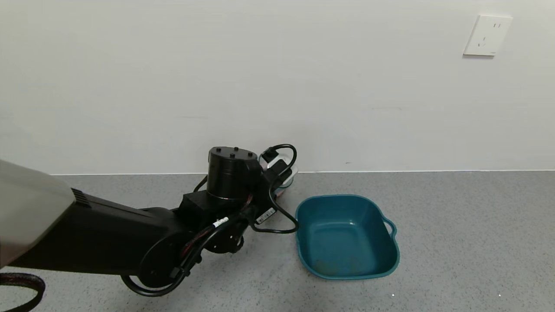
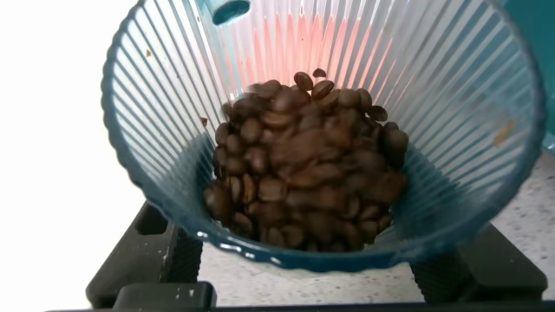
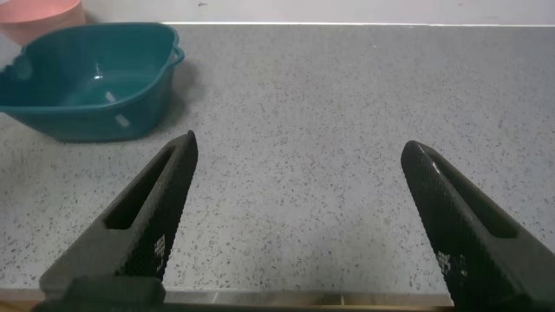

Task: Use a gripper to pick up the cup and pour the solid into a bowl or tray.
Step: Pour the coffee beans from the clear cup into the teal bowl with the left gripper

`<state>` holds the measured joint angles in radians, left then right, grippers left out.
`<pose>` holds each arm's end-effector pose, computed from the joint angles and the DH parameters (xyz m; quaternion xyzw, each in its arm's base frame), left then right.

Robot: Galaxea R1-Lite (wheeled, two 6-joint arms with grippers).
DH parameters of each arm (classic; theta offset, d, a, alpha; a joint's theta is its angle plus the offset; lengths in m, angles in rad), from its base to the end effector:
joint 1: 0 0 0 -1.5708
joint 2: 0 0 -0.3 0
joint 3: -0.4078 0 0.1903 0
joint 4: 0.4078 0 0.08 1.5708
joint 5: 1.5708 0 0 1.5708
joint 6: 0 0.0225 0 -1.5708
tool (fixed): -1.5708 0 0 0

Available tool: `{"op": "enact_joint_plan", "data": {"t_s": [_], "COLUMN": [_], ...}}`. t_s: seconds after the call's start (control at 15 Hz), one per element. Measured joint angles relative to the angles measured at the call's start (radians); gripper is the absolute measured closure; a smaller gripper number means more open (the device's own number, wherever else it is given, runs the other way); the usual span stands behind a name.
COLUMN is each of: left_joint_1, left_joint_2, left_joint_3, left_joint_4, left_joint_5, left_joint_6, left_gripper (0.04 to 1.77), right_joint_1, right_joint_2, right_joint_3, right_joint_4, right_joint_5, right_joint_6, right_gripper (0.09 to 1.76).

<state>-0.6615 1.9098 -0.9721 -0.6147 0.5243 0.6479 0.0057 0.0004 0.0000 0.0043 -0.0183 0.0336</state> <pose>0.2896 -0.2112 0.1552 0.3986 0.1049 -0.1066 0.9048 -0.0228 -0.0005 0.0750 0.0168 0.0022 -0.0063 0.9998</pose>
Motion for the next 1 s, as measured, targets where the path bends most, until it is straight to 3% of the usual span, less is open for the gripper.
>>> {"op": "enact_joint_plan", "data": {"t_s": [0.6, 1.0], "left_joint_1": [-0.087, -0.128], "left_joint_2": [0.117, 0.157], "left_joint_3": [-0.109, -0.154], "left_joint_4": [0.003, 0.050], "left_joint_5": [0.124, 0.203], "left_joint_6": [0.206, 0.286], "left_gripper": [0.51, 0.51], "right_joint_1": [0.000, 0.000], "right_joint_2": [0.000, 0.000], "right_joint_3": [0.000, 0.000], "right_joint_4": [0.000, 0.000], "right_joint_5": [0.000, 0.000], "right_joint_6": [0.000, 0.000], "right_gripper": [0.14, 0.14]}}
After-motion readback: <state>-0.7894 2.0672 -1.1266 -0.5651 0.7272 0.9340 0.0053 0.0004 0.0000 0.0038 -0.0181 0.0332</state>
